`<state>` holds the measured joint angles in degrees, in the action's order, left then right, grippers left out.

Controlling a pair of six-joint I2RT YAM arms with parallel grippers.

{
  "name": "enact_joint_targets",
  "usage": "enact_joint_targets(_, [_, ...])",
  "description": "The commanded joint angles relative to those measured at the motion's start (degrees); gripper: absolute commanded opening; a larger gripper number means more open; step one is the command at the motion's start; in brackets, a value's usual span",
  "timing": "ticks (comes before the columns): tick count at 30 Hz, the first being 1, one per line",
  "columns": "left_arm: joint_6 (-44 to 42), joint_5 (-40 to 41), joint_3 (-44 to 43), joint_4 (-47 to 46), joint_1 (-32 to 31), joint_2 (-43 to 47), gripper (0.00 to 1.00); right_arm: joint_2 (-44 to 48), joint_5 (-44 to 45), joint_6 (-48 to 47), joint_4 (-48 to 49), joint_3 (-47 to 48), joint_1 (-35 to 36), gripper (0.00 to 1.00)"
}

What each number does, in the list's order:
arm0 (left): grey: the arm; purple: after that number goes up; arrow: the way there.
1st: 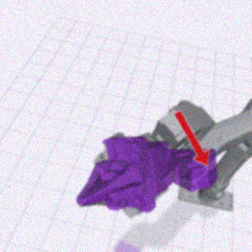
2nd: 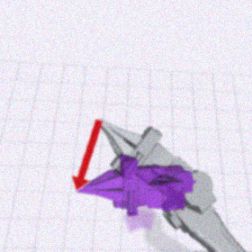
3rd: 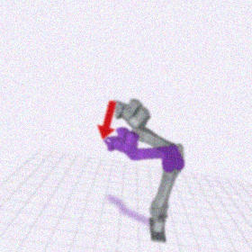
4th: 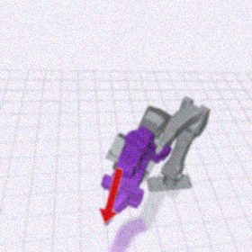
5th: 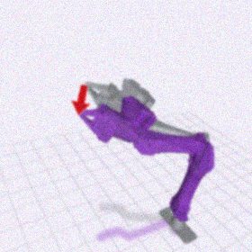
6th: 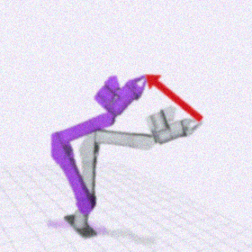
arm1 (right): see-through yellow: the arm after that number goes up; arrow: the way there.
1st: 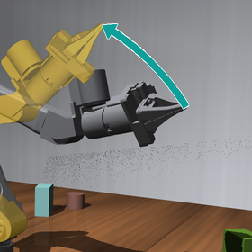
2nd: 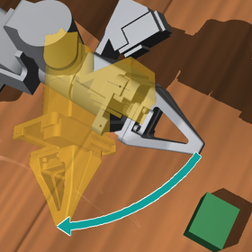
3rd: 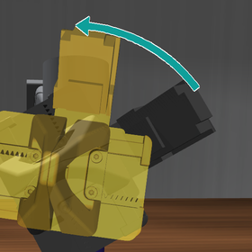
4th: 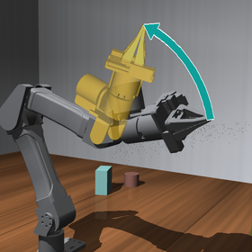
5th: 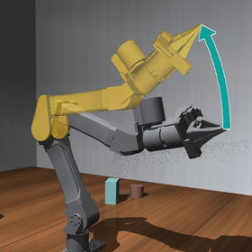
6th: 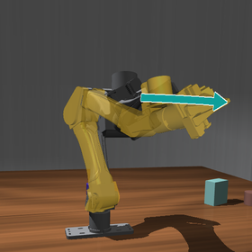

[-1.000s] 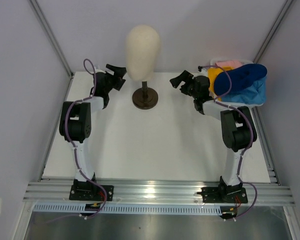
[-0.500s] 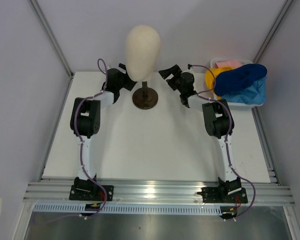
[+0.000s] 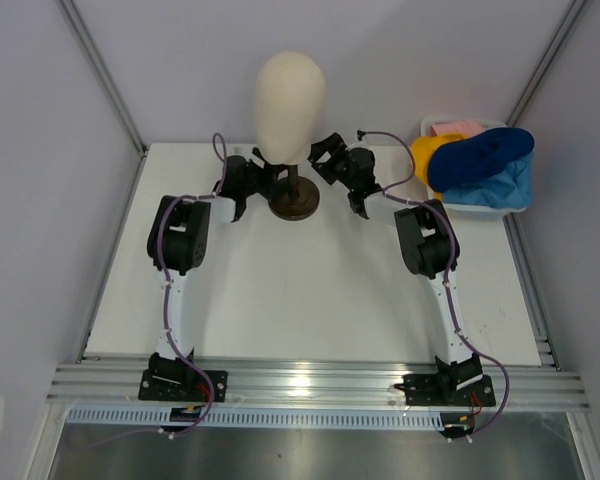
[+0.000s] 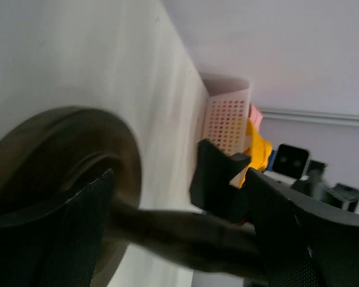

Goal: Stack the hats

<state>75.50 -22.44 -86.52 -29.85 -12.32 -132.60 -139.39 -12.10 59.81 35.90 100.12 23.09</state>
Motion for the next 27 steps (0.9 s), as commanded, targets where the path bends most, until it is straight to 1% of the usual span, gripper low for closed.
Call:
enact_joint_targets(1, [-2.81, -3.05, 6.08, -6.54, -1.04, 4.71, 0.92, 0.61, -2.58, 0.48, 3.56, 1.93, 1.25, 0.99])
enact_joint_targets(4, [-5.1, -3.05, 9.16, -6.72, -2.18, 7.43, 0.92, 1.84, -3.28, 0.57, 4.09, 0.0, 2.31, 0.99])
enact_joint_targets(6, [-5.63, -2.7, 12.24, -7.59, -3.06, 9.19, 0.92, 2.98, -3.63, 1.01, 5.31, -3.16, 2.92, 1.0])
enact_joint_targets(8, [-5.54, -2.61, 13.48, -10.04, -3.76, 10.07, 0.92, 4.82, -3.55, 1.01, 6.72, -6.58, 3.27, 1.0])
enact_joint_targets(11, [-5.72, -2.88, 14.98, -11.11, -4.47, 10.25, 0.93, 5.97, -4.42, -0.13, 6.73, -8.0, 3.89, 0.99])
enact_joint_targets(16, [-6.95, -2.78, 16.74, -12.52, -4.65, 11.13, 0.92, 5.18, -9.34, 0.3, 7.43, -8.0, 4.5, 0.99])
enact_joint_targets(20, [-8.36, -2.7, 19.72, -12.78, -5.7, 14.02, 0.92, 6.76, -10.58, 1.1, 9.45, -12.04, 4.94, 0.99])
enact_joint_targets(21, [-8.7, -2.44, 22.51, -13.04, -6.14, 14.9, 0.92, 7.98, -10.75, 0.92, 9.54, -13.09, 4.95, 1.0])
enact_joint_targets(23, [-8.97, -0.78, 24.72, -13.48, -7.8, 17.71, 0.93, 9.13, -11.02, 0.13, 9.54, -15.64, 5.47, 0.99])
enact_joint_targets(24, [-8.97, 0.1, 28.65, -14.09, -8.42, 18.68, 0.93, 10.36, -11.45, -0.22, 9.19, -16.52, 5.56, 0.99])
enact_joint_targets(27, [-8.97, 3.53, 36.22, -16.11, -10.53, 22.28, 0.93, 11.77, -13.12, -0.48, 8.31, -19.34, 5.91, 0.99])
